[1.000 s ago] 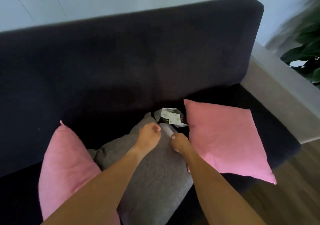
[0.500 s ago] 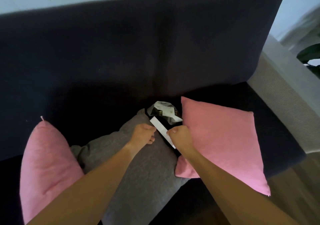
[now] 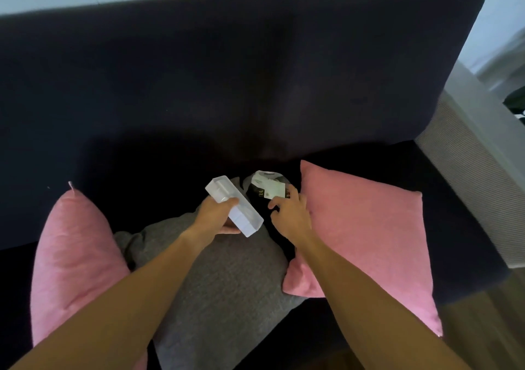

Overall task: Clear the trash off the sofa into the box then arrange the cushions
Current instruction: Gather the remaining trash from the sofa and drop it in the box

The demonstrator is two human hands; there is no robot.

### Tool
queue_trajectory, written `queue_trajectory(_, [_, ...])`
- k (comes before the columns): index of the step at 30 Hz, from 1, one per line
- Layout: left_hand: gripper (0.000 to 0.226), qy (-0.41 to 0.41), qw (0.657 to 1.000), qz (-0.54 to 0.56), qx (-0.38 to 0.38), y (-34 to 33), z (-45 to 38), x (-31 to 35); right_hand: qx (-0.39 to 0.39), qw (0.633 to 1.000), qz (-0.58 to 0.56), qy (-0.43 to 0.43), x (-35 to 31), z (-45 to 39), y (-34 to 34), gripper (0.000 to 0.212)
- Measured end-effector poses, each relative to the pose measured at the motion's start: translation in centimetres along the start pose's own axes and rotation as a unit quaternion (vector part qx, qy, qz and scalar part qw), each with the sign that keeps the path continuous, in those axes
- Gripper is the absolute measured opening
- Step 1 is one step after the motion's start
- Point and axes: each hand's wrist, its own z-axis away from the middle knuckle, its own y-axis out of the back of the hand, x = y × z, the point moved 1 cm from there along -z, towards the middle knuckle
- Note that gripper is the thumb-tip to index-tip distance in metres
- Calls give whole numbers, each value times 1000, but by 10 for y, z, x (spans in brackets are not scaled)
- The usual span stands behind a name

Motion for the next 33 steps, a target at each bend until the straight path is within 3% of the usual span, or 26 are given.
queue_trajectory(3, [43, -10, 1000, -7, -1, 13, 2, -1, -94, 991, 98, -17, 7, -11, -9, 39])
queue_trajectory(5, [42, -16, 1000, -10, -6, 20, 5, -2, -113, 987, 117, -20, 5, -16, -14, 48])
queue_trajectory(10, [39, -31, 999, -7, -17, 29, 15, 1, -14, 998, 52, -23, -10, -10, -4, 42])
queue_trajectory(21, [40, -91, 995, 15, 26, 64, 94, 45, 80, 974, 63, 202, -111, 84, 59, 42])
queue_trajectory(29, [32, -110, 986, 98, 84, 162, 180, 50, 101, 926, 29, 363, -227, 155, 44, 47])
queue_trajectory(33, [33, -103, 974, 130, 154, 216, 219, 43, 79, 899, 7, 431, -285, 189, 25, 62])
